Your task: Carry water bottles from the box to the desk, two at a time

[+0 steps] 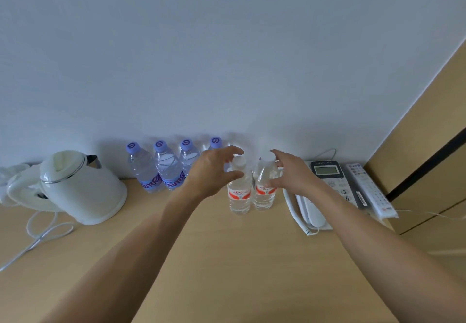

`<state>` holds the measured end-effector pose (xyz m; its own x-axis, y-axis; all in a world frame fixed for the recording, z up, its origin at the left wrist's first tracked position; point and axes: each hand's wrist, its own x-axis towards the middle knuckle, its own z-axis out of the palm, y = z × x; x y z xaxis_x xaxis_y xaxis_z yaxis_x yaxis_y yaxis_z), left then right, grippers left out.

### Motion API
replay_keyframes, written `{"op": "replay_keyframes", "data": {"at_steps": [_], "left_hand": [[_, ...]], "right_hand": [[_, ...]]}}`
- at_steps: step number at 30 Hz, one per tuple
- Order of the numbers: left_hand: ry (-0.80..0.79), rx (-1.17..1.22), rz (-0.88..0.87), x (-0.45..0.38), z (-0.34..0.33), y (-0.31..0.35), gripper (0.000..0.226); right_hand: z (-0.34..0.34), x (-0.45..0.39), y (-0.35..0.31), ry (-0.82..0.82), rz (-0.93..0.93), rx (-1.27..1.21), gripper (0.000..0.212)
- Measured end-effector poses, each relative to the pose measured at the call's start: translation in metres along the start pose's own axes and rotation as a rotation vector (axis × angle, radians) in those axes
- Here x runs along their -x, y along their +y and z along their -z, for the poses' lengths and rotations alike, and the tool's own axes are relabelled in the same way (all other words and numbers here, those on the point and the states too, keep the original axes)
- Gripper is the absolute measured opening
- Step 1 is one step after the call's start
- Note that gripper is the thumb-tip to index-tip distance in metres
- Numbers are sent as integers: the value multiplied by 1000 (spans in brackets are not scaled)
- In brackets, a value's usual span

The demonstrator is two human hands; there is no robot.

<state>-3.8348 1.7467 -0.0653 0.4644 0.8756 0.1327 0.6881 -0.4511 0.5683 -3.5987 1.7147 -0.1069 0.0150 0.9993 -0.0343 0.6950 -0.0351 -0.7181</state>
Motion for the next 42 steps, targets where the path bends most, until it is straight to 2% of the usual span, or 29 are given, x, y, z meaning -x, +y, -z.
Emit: {"op": "replay_keyframes", "data": {"at_steps": [3,7,13,17,22,31,42], "left_hand": [[-36,-170,-25,-10,6,6,48],[10,-347,-90,-19,2,7,47],[13,-476,-131,-45,0,2,45],[18,-518,-124,-66,3,1,44],[14,-551,-105,-87,3,-1,43],[41,-598,-61,-107,1,-5,49],[73,-532,9,-109,-9,-1,51]], "right_hand": [[-1,-1,1,24,14,34,73],[-1,0,1,39,20,54,73],[-1,3,1,28,6,34,60],[-3,5,-1,35,-19,13,65],[-2,7,-3,35,-27,14,57],[0,10,-8,50,-36,42,56],[0,10,-11,93,-44,42,61]]}}
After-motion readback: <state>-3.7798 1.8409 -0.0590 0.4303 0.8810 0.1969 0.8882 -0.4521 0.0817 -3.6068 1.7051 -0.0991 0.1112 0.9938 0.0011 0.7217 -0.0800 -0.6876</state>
